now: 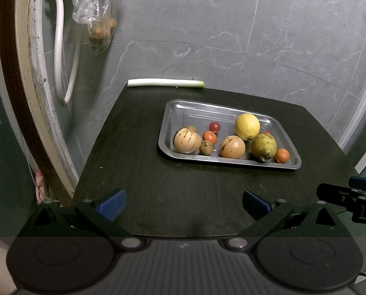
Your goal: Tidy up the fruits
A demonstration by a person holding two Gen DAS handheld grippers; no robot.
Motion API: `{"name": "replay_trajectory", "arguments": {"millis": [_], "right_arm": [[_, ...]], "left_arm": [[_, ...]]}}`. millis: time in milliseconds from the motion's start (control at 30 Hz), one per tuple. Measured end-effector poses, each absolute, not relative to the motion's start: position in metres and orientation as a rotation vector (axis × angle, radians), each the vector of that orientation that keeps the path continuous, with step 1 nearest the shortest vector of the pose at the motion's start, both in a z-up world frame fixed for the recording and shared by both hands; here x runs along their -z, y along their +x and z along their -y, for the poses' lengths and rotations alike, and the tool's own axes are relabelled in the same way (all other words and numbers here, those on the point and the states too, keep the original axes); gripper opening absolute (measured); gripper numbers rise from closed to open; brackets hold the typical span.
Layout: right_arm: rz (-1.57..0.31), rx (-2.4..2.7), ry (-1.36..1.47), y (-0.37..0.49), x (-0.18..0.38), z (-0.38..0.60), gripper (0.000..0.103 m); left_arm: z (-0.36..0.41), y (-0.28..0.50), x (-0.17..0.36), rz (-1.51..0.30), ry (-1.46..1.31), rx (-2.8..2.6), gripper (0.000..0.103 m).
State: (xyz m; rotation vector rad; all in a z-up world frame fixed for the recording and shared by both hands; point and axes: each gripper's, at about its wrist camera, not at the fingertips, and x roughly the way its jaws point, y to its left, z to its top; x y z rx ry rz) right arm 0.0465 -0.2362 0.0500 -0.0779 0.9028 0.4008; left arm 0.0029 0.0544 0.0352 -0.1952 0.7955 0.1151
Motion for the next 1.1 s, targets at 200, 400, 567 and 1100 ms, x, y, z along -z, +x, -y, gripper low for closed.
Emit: {"name": "replay_trajectory", "arguments": {"millis": [200,400,567,1100], "right_arm": [[-0.904,-0.400,-0.078,0.047,-0.050,0.236,0.102],[-0.904,-0.397,-0.079,0.049,-0.049,0.235,0.102],[-0.904,-0.393,-0.080,0.049,-0.048,0.232,0.102],[-0.911,-0.372,-0.083,0.050,-0.046,0.223,0.102]], "left_arm": [[-0.054,0.004,-0.033,-0.808,-0.191,-0.122,0.102],[-0.056,0.010,-0.034,-0.853,-0.156,-0.170,0.102],[-0.063,0.012,-0.033,-0.880,-0.205,-0.157,0.102],[-0.069,0.018,-0.030,-0.893,-0.209,-0.135,0.102]]}}
